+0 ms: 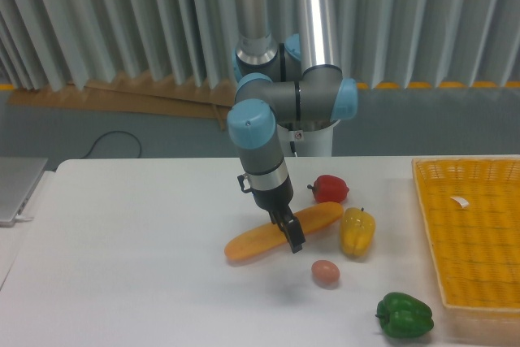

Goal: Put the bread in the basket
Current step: 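Lower the open gripper down onto the middle of the orange bread, then close the gripper around the middle of the orange bread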

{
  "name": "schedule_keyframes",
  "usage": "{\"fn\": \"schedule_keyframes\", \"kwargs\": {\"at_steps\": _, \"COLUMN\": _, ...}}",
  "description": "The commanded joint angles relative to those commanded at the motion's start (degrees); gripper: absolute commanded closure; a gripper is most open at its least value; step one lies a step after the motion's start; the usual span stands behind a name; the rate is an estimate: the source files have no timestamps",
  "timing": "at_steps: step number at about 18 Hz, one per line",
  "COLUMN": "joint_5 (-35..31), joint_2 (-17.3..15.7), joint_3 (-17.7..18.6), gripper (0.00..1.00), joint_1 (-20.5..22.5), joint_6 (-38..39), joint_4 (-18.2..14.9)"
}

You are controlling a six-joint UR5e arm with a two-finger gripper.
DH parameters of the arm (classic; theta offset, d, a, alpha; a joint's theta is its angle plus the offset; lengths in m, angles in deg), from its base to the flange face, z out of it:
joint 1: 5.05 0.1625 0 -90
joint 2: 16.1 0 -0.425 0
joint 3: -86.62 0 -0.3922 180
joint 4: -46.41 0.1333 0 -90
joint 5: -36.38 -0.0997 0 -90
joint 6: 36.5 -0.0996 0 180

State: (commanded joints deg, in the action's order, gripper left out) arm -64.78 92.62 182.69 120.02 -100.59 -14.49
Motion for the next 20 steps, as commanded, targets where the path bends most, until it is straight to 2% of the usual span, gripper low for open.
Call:
{"fn": "schedule_keyframes", "kwargs": {"at_steps": 2, "joint_5": -0.3, "joint_2": -0.3, "joint_3": 0.4, "gripper": 0.0, "joint_1": -0.7, "joint_6": 1.6, "joint_4": 0.0}}
{"fn": "schedule_keyframes", "kwargs": {"at_steps": 5, "joint_5": -4.3, "joint_2": -0.4, "joint_3": 0.9, "gripper": 0.0, "joint_1": -3.5, "joint_6": 2.2, "joint_4": 0.0}}
{"fn": "schedule_keyframes", "kwargs": {"at_steps": 10, "joint_5": -4.3, "joint_2": -1.2, "joint_3": 2.6, "gripper": 0.0, "joint_1": -5.0, "joint_6": 3.5, "joint_4": -0.2}}
{"fn": "schedule_keyframes", "kwargs": {"at_steps": 11, "joint_5": -4.3, "joint_2": -1.3, "joint_3": 4.0, "gripper": 0.0, "joint_1": -5.5, "joint_6": 3.5, "joint_4": 0.0}}
{"fn": "schedule_keyframes", "kwargs": {"at_steps": 13, "joint_5": -4.3, "joint_2": -0.9, "joint_3": 5.1, "gripper": 0.0, "joint_1": -5.7, "joint_6": 4.3, "joint_4": 0.1}}
{"fn": "schedule_keyframes", "kwargs": {"at_steps": 20, "joint_5": -4.5, "joint_2": 1.2, "joint_3": 4.7, "gripper": 0.0, "joint_1": -6.7, "joint_6": 6.9, "joint_4": 0.7}}
